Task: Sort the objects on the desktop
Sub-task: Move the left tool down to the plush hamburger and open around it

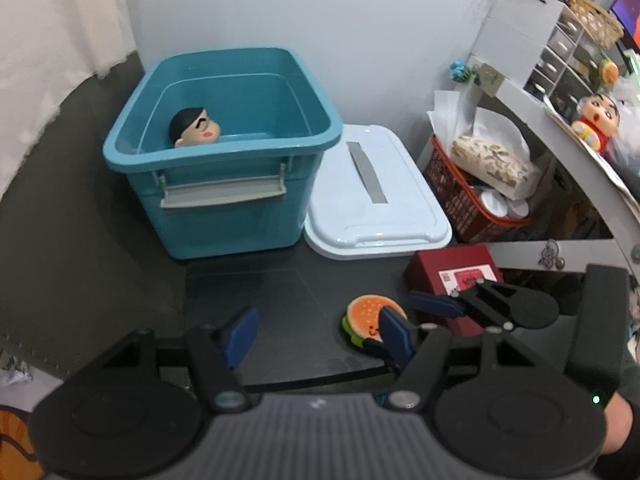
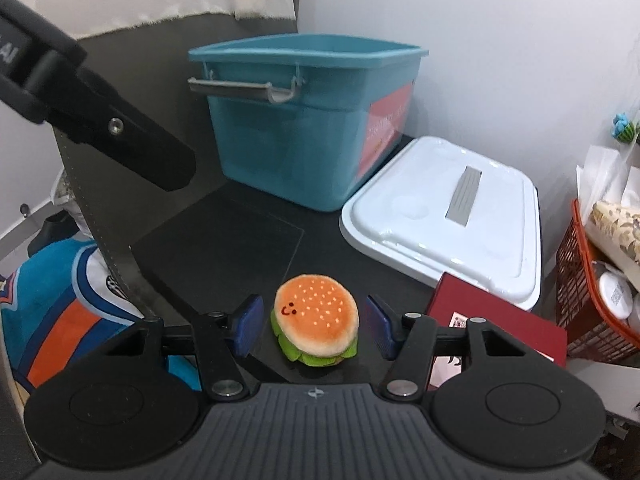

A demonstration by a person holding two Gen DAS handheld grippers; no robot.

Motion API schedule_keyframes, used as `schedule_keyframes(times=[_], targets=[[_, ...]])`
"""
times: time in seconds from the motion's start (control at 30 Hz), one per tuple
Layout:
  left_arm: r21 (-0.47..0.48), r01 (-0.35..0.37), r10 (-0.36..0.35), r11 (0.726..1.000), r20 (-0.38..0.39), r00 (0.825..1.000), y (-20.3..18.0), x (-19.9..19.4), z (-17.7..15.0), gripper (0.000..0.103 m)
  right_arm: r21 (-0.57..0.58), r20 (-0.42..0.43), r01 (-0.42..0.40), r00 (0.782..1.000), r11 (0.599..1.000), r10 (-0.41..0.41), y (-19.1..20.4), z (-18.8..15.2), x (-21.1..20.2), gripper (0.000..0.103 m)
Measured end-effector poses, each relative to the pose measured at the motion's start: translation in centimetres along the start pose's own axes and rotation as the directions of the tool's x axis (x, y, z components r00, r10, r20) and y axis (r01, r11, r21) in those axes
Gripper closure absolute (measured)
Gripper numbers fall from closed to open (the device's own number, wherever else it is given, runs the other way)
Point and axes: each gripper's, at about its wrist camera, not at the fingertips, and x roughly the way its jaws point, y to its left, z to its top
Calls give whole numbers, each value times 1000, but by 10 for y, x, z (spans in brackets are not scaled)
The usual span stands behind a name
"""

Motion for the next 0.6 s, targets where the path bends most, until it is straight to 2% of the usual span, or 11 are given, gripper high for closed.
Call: schedule_keyframes(times=[0.1,0.33,0.47,0.6], targets=[[-13,4,-4,1000,-2,1000,1,1,-1,33,-13,-17,-11,1000,1000,11,3,-2,2,48],[-25,7,-7,1000,-9,1000,3,5,-6,33,-12,-7,-47,999,999,47,7,-3,-4,48],[-25,6,-6,1000,-13,1000,4,5,-6,33,-24,-5,-5,1000,1000,5,5,-4,-1,46],[-23,7,-8,1000,-16,1000,5,5,-4,33,-28,-18,2,1000,1000,-3,4,-3,6,45]])
